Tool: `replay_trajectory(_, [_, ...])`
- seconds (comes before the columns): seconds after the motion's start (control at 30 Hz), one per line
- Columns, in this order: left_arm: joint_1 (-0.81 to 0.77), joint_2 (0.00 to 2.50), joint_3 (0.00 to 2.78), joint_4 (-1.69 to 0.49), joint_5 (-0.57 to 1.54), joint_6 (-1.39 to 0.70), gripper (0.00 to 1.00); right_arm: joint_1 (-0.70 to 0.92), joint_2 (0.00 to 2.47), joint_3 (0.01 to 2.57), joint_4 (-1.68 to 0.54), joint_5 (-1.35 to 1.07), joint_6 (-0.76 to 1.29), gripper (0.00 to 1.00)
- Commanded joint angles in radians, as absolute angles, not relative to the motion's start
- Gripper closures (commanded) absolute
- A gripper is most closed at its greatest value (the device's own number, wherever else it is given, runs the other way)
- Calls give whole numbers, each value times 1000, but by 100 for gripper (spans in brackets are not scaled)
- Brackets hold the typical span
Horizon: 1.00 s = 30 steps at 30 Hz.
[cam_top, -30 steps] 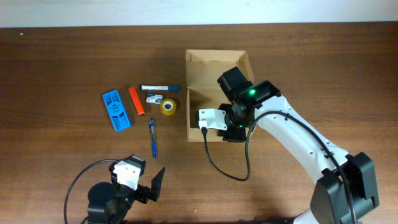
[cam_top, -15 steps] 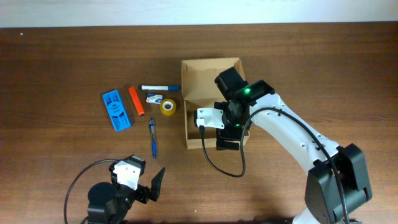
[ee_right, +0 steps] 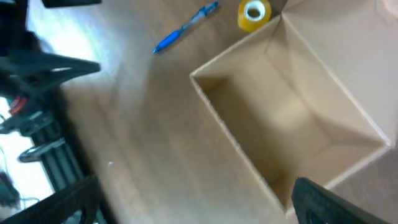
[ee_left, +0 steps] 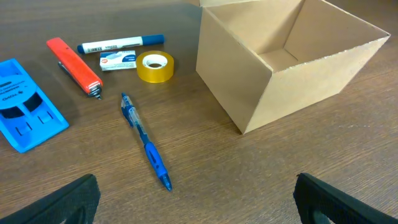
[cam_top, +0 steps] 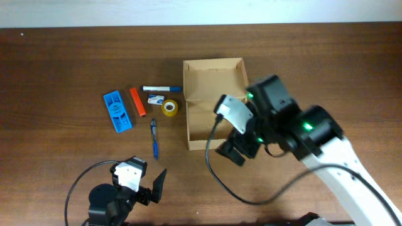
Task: Pack container
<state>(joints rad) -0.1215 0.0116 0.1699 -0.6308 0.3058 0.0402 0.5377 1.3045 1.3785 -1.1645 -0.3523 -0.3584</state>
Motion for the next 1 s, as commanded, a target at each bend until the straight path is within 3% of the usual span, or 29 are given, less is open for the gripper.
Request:
replay_trajectory(0.0, [-122,6,169,-628,306,34,1,543,1231,1394,-1237,-366,-297,1])
replay_trajectory(0.2, [-122,6,169,-628,306,34,1,543,1169,1393,-1441,-366,-282,1])
replay_trajectory(0.97, [-122,6,169,-627,310,33,1,543,743,1393,-1607,-148,-141,1])
